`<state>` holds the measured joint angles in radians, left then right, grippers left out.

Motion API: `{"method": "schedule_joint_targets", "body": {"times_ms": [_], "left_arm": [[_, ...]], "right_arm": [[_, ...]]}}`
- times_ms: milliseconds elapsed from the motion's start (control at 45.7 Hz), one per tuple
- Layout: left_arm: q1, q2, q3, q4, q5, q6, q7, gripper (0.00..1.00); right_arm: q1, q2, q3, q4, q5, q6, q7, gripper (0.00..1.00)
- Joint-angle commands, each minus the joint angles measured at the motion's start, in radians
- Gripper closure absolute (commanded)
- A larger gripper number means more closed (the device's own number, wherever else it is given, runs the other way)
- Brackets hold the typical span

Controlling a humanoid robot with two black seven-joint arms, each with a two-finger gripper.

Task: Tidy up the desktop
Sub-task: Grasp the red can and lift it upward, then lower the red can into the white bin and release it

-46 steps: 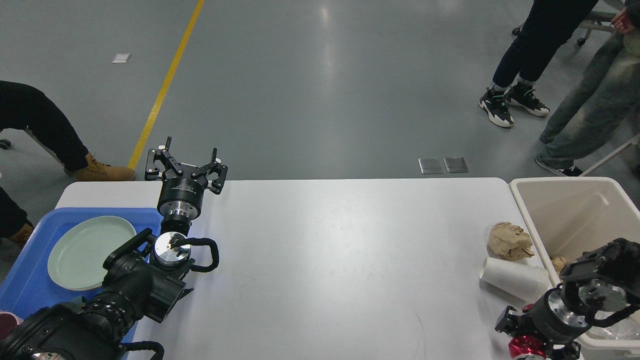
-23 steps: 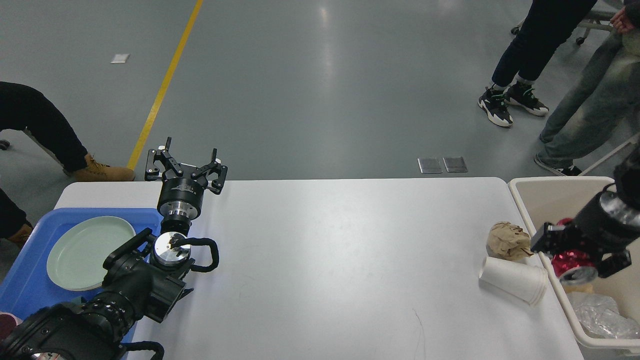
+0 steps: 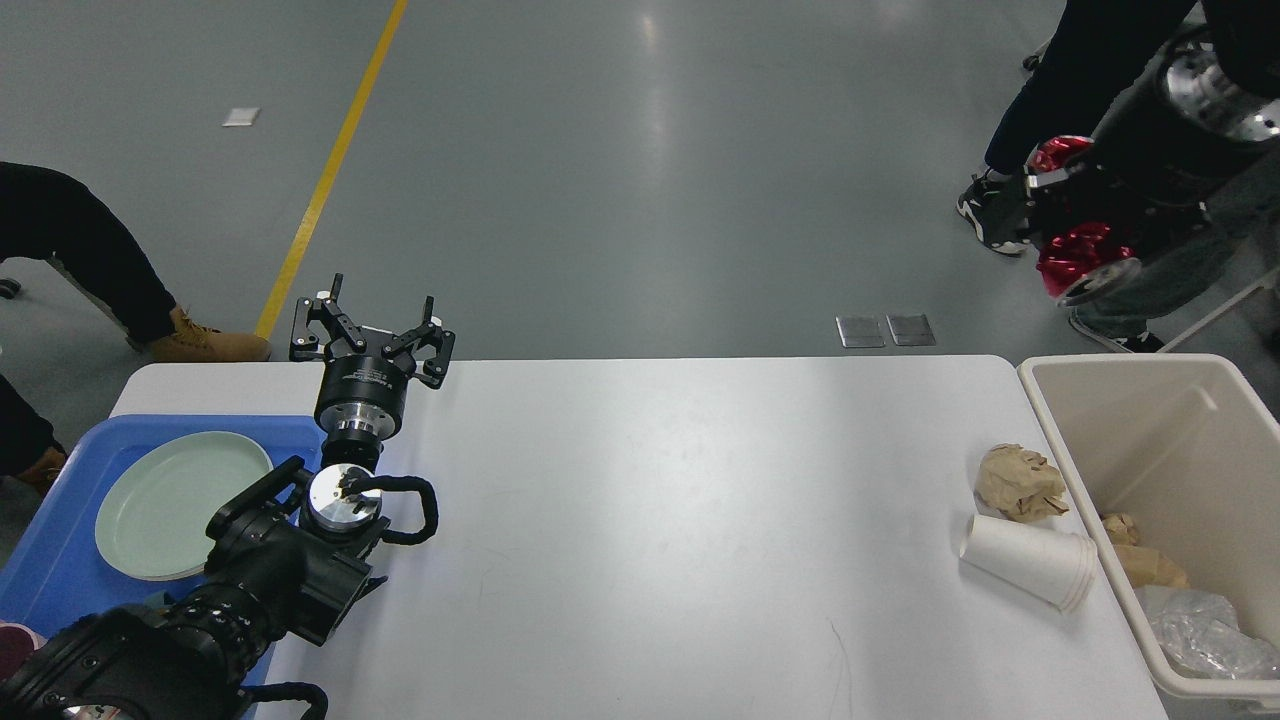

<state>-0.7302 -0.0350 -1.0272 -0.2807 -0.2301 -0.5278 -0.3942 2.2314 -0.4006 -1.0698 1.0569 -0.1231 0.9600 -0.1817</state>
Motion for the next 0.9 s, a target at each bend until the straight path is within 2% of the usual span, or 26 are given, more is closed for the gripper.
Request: {"method": "schedule_joint_targets", "body": {"times_ms": [0, 131, 241, 460, 548, 613, 876], "left_arm": [[0.000, 0.000, -0.001, 0.000, 0.000, 0.000, 0.000, 0.03], [0.000, 0.001, 0.001, 0.000, 0.000, -0.001, 0.000, 0.03], [0.000, 0.001, -0.001, -0.001, 0.000, 0.000, 0.000, 0.03], [0.000, 0.000, -0.001, 0.000, 0.000, -0.001, 0.000, 0.03], [0.000, 0.000, -0.001, 0.000, 0.000, 0.000, 0.000, 0.03], [0.000, 0.000, -0.001, 0.000, 0.000, 0.000, 0.000, 0.03], [0.000, 0.000, 0.001, 0.000, 0.000, 0.000, 0.000, 0.03]], "right_arm": [[0.008, 0.025, 0.016, -0.003, 0.000, 0.000, -0.001, 1.00], [-0.018, 0.022, -0.018, -0.026, -0.018, 0.000, -0.005, 1.00], [-0.087, 0.019, -0.125, -0.139, -0.072, 0.000, -0.005, 1.00], [-0.487, -0.026, -0.226, -0.596, -0.145, 0.000, -0.005, 1.00], [-0.642, -0.046, -0.229, -0.710, -0.162, 0.000, -0.005, 1.00], [-0.752, -0.053, -0.228, -0.742, -0.165, 0.000, -0.005, 1.00], [-1.105, -0.029, -0.216, -0.741, -0.167, -0.363, -0.005, 1.00]]}}
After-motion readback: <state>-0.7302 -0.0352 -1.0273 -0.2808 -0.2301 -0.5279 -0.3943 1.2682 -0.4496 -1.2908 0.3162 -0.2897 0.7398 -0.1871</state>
